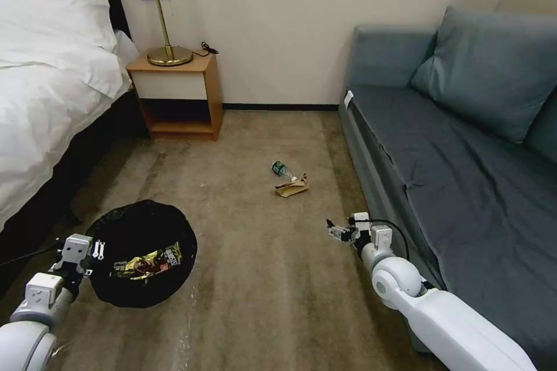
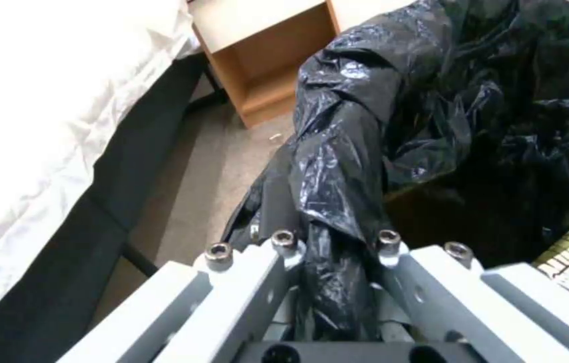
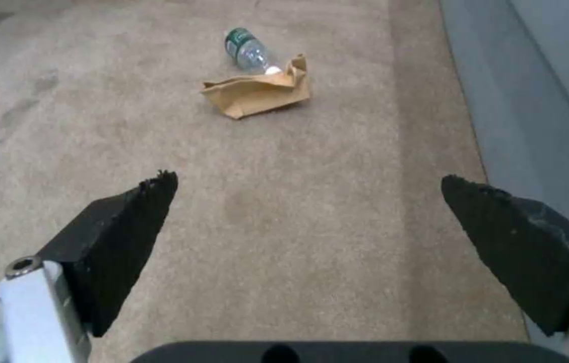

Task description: Pick up the trash bin, then pick up the garbage on the floor and place it into the trash bin.

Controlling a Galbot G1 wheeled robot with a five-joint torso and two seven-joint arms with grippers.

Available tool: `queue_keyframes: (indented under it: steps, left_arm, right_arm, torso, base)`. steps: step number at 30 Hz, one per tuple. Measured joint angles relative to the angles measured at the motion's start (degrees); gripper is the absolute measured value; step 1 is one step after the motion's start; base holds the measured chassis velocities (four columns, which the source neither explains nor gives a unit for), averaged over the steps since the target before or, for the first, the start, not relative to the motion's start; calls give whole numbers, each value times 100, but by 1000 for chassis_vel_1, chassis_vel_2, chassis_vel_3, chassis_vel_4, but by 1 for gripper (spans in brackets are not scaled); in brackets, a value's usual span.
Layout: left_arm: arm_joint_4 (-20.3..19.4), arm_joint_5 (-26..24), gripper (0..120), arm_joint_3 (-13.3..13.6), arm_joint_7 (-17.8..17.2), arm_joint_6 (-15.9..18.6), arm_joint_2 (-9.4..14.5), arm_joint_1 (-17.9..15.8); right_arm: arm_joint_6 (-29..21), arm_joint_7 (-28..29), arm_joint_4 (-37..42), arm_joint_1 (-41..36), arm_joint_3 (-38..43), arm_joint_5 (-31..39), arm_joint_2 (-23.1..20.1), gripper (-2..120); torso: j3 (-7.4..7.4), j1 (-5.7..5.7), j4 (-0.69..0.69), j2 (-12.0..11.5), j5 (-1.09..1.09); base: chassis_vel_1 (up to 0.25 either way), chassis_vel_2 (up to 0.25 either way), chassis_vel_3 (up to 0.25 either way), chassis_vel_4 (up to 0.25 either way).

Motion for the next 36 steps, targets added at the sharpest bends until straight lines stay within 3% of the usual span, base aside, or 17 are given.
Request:
queue_keyframes:
  steps: [18, 36]
  left_arm:
    - [-63, -48, 4, -14, 25, 0, 51, -2]
    - [-135, 135, 4, -15, 54, -150, -179, 155]
  right_arm:
    - [103, -44, -135, -130, 30, -328, 352, 100]
    - [115, -3, 58, -459, 189, -501, 447, 100]
  torso:
    - [1, 0, 0, -1, 0]
    - [0, 0, 0, -1, 0]
  base:
    - [0, 0, 0, 0]
    - [0, 0, 0, 0]
